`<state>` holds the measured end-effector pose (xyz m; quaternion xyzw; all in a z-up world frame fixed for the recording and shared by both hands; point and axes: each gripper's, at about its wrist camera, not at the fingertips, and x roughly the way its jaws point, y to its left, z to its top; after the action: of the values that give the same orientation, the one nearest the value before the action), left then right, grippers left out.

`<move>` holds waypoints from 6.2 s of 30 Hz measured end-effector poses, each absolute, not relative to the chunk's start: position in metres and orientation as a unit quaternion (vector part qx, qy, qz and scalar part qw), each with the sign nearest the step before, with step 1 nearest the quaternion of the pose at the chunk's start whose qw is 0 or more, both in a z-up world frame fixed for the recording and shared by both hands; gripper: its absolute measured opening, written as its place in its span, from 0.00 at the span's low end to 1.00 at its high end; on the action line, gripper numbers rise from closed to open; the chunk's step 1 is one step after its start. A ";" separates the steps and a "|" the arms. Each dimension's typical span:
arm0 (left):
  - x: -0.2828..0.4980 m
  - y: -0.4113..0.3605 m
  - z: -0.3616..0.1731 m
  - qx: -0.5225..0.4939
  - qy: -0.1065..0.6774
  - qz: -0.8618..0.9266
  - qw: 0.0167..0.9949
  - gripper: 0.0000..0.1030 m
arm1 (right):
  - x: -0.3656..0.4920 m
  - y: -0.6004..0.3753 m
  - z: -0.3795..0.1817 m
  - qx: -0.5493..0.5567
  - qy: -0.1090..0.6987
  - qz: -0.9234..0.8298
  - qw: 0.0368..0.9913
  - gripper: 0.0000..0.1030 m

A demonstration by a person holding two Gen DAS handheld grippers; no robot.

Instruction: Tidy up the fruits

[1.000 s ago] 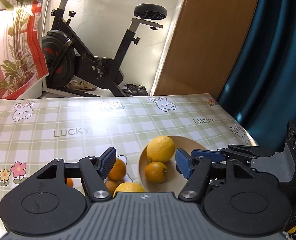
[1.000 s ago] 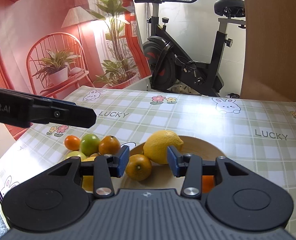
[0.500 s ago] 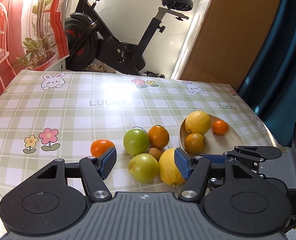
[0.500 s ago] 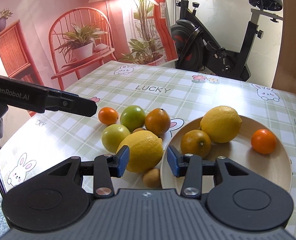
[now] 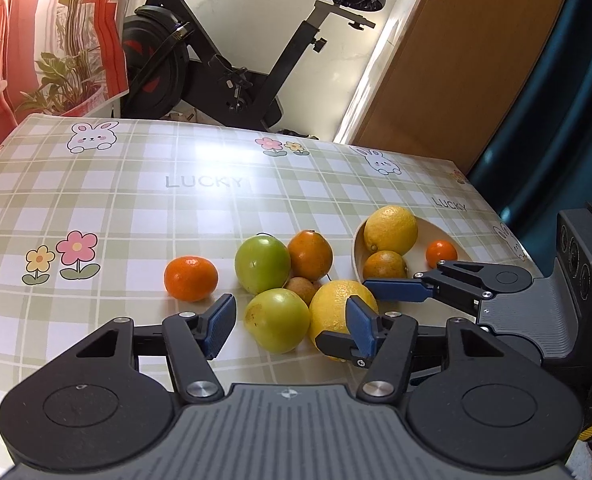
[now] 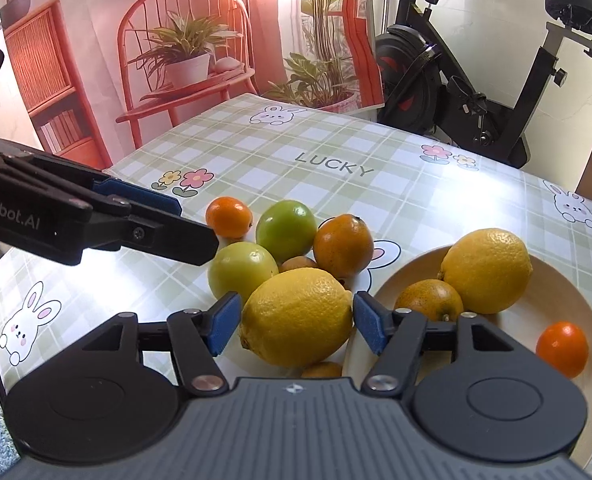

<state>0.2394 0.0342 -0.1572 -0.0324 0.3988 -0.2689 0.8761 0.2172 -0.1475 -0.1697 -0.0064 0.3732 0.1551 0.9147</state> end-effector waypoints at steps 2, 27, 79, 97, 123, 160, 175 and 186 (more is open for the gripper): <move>0.238 0.034 -0.160 -0.036 0.402 -0.270 0.874 0.61 | 0.216 -0.147 -0.170 -0.005 0.372 0.153 0.916 0.66; 0.243 0.017 -0.182 -0.062 0.435 -0.292 0.849 0.58 | 0.199 -0.145 -0.171 -0.054 0.385 0.200 0.899 0.58; 0.211 -0.023 -0.165 -0.008 0.416 -0.295 0.860 0.52 | 0.161 -0.164 -0.168 0.084 0.344 0.160 0.921 0.62; 0.231 -0.111 -0.161 0.020 0.416 -0.349 0.839 0.52 | 0.141 -0.239 -0.157 0.125 0.315 0.069 0.938 0.62; 0.287 -0.165 -0.180 0.002 0.441 -0.329 0.835 0.55 | 0.190 -0.287 -0.162 0.060 0.344 0.044 0.936 0.61; 0.258 -0.130 -0.159 -0.006 0.426 -0.329 0.843 0.56 | 0.166 -0.277 -0.157 0.071 0.361 0.023 0.930 0.62; 0.242 -0.066 -0.134 -0.015 0.398 -0.309 0.863 0.56 | 0.156 -0.241 -0.143 0.070 0.339 0.050 0.937 0.62; 0.246 -0.003 -0.131 -0.030 0.393 -0.272 0.878 0.56 | 0.168 -0.209 -0.143 0.054 0.340 0.075 0.936 0.62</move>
<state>0.2463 -0.0035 -0.1314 -0.0301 0.3926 -0.2721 0.8780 0.1675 -0.2095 -0.1433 0.0540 0.3396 0.0749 0.9360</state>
